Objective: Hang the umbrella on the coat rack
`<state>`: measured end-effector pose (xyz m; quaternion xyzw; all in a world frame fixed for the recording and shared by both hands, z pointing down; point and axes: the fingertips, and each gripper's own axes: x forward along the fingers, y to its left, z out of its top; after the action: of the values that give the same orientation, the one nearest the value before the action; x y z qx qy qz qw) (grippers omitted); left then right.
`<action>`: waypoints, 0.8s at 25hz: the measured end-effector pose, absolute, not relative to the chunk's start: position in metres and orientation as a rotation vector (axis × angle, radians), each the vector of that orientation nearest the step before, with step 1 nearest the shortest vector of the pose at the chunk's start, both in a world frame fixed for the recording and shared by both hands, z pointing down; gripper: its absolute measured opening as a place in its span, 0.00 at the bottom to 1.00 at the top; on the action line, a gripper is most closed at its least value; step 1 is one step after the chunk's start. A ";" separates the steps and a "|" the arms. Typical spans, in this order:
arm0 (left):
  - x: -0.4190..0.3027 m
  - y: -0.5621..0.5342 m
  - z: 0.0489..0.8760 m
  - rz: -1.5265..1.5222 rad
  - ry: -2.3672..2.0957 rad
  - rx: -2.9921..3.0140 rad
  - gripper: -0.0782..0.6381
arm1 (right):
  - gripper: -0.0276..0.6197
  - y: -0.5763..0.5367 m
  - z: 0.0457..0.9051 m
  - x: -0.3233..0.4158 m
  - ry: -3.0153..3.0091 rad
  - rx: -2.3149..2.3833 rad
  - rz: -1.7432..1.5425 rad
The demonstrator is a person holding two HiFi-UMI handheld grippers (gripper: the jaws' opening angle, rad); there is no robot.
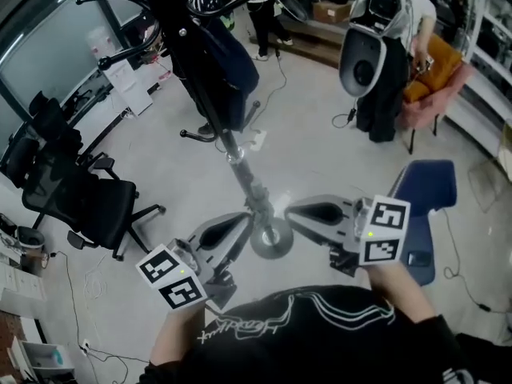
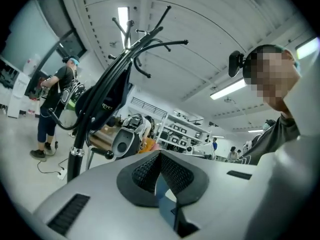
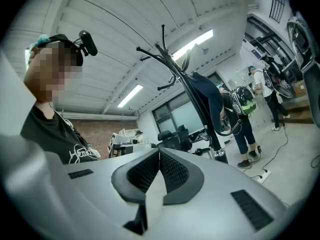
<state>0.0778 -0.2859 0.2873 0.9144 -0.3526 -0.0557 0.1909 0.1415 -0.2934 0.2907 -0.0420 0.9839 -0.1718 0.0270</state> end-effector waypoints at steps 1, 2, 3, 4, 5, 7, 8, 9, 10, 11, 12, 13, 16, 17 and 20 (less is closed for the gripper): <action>0.077 -0.282 0.285 -0.158 -0.977 2.576 0.11 | 0.06 -0.288 0.289 0.139 3.033 -0.145 -0.533; 0.075 -0.277 0.284 -0.161 -0.964 2.581 0.11 | 0.06 -0.283 0.288 0.136 3.027 -0.159 -0.537; 0.073 -0.271 0.284 -0.163 -0.949 2.585 0.11 | 0.06 -0.276 0.288 0.132 3.021 -0.172 -0.543; 0.070 -0.264 0.284 -0.165 -0.931 2.587 0.11 | 0.06 -0.268 0.289 0.127 3.015 -0.185 -0.553; 0.066 -0.256 0.284 -0.167 -0.908 2.588 0.11 | 0.06 -0.260 0.291 0.121 3.010 -0.199 -0.565; 0.056 -0.237 0.286 -0.172 -0.869 2.589 0.11 | 0.06 -0.241 0.294 0.107 2.995 -0.235 -0.584; 0.050 -0.225 0.287 -0.173 -0.855 2.594 0.11 | 0.06 -0.230 0.295 0.101 2.983 -0.253 -0.591; 0.044 -0.213 0.287 -0.173 -0.841 2.605 0.11 | 0.06 -0.218 0.296 0.095 2.970 -0.271 -0.597; 0.038 -0.200 0.288 -0.175 -0.826 2.618 0.11 | 0.06 -0.207 0.297 0.089 2.957 -0.288 -0.600; 0.032 -0.186 0.287 -0.182 -0.808 2.629 0.11 | 0.06 -0.195 0.298 0.084 2.946 -0.307 -0.602; 0.025 -0.173 0.287 -0.191 -0.791 2.638 0.11 | 0.06 -0.184 0.299 0.078 2.936 -0.326 -0.602; 0.018 -0.161 0.287 -0.200 -0.780 2.642 0.11 | 0.06 -0.172 0.300 0.072 2.926 -0.346 -0.604; -0.001 -0.133 0.291 -0.199 -0.795 2.645 0.11 | 0.06 -0.140 0.303 0.058 2.896 -0.402 -0.622; -0.005 -0.125 0.293 -0.192 -0.799 2.645 0.11 | 0.06 -0.131 0.304 0.055 2.890 -0.418 -0.624; -0.012 -0.105 0.295 -0.176 -0.785 2.651 0.11 | 0.06 -0.109 0.303 0.051 2.882 -0.462 -0.605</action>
<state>-0.0124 -0.1049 0.2949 0.9405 -0.2784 -0.0624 0.1846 0.0508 -0.1093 0.3025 -0.1545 0.9637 -0.2025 0.0804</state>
